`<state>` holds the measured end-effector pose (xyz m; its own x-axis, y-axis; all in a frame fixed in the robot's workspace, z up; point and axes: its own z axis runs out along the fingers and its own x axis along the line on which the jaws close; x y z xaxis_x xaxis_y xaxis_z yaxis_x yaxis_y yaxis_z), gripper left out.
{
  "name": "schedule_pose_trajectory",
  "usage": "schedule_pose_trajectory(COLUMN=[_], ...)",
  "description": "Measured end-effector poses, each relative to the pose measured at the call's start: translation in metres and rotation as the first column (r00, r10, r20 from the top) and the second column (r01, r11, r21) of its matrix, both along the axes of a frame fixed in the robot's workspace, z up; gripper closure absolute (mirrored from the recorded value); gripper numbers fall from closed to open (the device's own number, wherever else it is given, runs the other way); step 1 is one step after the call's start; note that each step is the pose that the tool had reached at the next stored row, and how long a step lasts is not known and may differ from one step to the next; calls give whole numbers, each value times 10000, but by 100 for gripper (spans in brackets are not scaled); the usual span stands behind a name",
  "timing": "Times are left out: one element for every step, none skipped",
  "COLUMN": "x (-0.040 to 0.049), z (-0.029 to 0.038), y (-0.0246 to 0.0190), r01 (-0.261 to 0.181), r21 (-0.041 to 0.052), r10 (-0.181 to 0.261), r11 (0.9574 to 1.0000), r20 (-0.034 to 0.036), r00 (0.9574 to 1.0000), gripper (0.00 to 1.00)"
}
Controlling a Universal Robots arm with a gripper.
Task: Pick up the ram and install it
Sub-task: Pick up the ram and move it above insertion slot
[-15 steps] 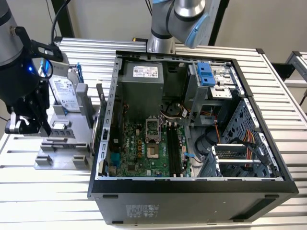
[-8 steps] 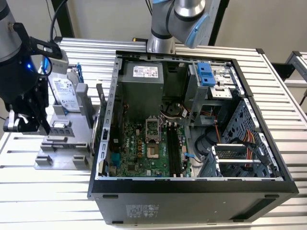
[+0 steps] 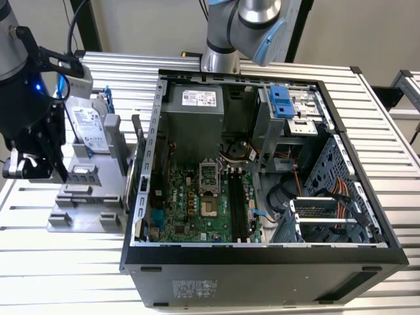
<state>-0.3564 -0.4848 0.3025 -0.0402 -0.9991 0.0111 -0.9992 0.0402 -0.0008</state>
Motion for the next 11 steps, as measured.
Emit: schedule_pose_trajectory(x=[0,0,0,0,0,0,0,0,0,0,0], z=[7,15,24,33,43,50,58,65,74,83,92], y=[0,0,0,0,0,0,0,0,0,0,0], r01=[0,0,0,1,1,1,0,0,0,0,0], r21=[2,4,4,4,4,4,4,4,5,7,8], r10=[0,0,0,-1,-1,-1,0,0,0,0,0], r11=[10000,10000,10000,10000,10000,10000,10000,10000,10000,10000,10000], r20=[0,0,0,0,-1,0,-1,0,0,0,0], r00=[10000,10000,10000,10000,10000,10000,10000,10000,10000,10000,10000], gripper=[100,100,100,100,100,100,100,100,100,100,100])
